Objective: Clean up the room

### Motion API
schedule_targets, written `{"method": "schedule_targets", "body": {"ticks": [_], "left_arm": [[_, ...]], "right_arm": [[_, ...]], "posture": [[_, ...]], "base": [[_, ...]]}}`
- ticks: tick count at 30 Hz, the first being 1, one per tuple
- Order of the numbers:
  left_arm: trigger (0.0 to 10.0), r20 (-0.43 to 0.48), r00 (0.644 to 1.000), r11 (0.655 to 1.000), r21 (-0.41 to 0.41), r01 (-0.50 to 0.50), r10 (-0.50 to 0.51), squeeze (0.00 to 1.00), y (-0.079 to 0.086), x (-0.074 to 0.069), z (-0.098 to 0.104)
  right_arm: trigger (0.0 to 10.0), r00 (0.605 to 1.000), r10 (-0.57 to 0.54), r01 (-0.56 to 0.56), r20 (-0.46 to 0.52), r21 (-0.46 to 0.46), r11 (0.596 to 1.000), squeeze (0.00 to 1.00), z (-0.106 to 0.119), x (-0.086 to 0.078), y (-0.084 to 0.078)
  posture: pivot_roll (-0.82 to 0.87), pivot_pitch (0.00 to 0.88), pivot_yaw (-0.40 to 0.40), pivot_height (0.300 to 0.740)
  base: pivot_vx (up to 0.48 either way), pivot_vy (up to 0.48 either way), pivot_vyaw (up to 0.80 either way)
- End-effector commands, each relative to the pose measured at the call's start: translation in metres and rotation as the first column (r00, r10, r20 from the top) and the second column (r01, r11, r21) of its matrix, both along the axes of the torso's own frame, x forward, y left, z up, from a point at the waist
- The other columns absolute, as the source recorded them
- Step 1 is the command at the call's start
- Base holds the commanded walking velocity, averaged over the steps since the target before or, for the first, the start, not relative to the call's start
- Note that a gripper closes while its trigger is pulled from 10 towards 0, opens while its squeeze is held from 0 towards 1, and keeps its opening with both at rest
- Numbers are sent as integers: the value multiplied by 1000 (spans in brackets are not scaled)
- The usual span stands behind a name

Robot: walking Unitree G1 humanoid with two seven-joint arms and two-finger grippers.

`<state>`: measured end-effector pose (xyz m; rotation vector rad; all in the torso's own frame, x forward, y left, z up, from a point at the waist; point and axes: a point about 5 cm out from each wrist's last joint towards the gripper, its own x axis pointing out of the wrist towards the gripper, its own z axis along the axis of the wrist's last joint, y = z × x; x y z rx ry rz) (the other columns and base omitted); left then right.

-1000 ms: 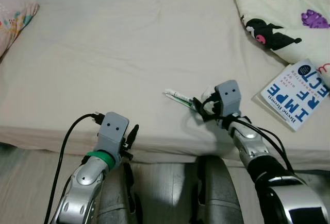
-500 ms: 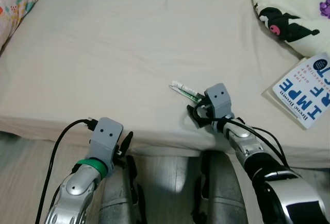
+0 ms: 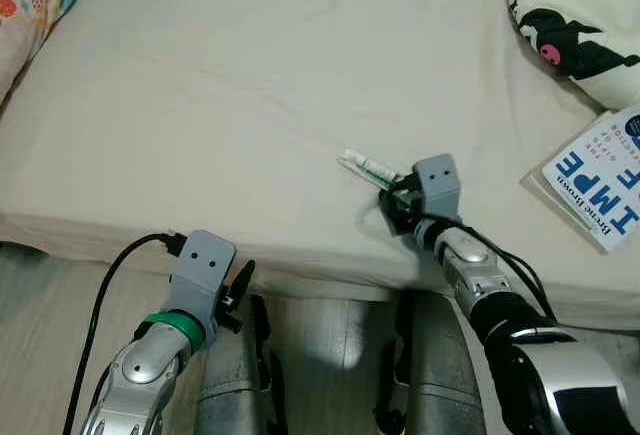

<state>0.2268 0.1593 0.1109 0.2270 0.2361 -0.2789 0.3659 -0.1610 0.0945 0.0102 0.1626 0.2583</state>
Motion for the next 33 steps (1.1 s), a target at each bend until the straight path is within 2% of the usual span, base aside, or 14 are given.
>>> {"method": "schedule_targets", "body": {"ticks": [1,4,5,7,9,16,20,22,24,25,27,28,31,33], "left_arm": [[10000,-36,999,1000,4,0,0,0,1,-4,-6],[10000,-36,999,1000,3,1,-1,0,0,-3,-7],[10000,-36,999,1000,1,2,-2,0,-1,-2,-7],[10000,-35,999,1000,0,3,-3,0,-1,-2,-7],[10000,-29,1000,1000,-6,3,-3,0,-4,4,-8],[10000,-17,1000,1000,-12,3,-3,0,-7,12,-8],[10000,1,1000,1000,-25,7,-7,0,-13,24,-10],[10000,3,1000,1000,-26,9,-9,0,-14,27,-11],[10000,14,1000,999,-34,11,-11,0,-18,33,-11],[10000,14,1000,999,-34,11,-11,0,-18,33,-11],[10000,32,999,999,-50,15,-13,0,-22,38,-9],[10000,32,999,999,-50,15,-13,0,-22,38,-9],[10000,71,994,989,-113,92,-84,0,-40,46,5],[10000,78,991,985,-126,114,-105,0,-44,47,8]], "right_arm": [[0,995,17,-9,-99,79,997,0,-21,-10,4],[0,996,28,-18,-82,113,993,0,-18,-9,5],[0,998,43,-37,-37,159,987,0,-10,-6,8],[0,999,47,-42,-24,171,984,0,-8,-6,9],[0,998,61,-63,18,220,973,0,-2,-4,14],[0,995,70,-86,70,260,962,0,4,-4,16],[0,962,107,-178,251,276,945,0,34,-5,18],[0,953,115,-196,281,279,940,0,40,-6,19],[0,925,128,-229,358,256,939,0,57,-11,18],[0,925,128,-229,358,256,939,0,57,-11,18],[0,895,127,-240,427,223,945,0,73,-19,14],[0,895,127,-240,427,223,945,0,73,-19,14],[0,878,57,-168,476,194,967,0,89,-30,-9],[0,877,40,-147,478,189,971,0,90,-31,-14]], "posture": [[163,316,129,590],[159,311,125,590],[156,308,124,590],[156,308,124,590],[136,290,115,590],[119,265,103,590],[72,210,82,590],[68,206,81,590],[48,185,72,590],[48,185,72,590],[30,172,67,590],[30,172,67,590],[-2,156,68,590],[-12,156,70,590]], "base": [[0,0,0],[0,0,0],[0,0,0],[0,0,0],[0,0,0],[0,0,0],[0,0,0],[0,0,0],[0,0,0],[0,0,0],[0,0,0],[0,0,0],[0,0,0],[0,0,0]]}}
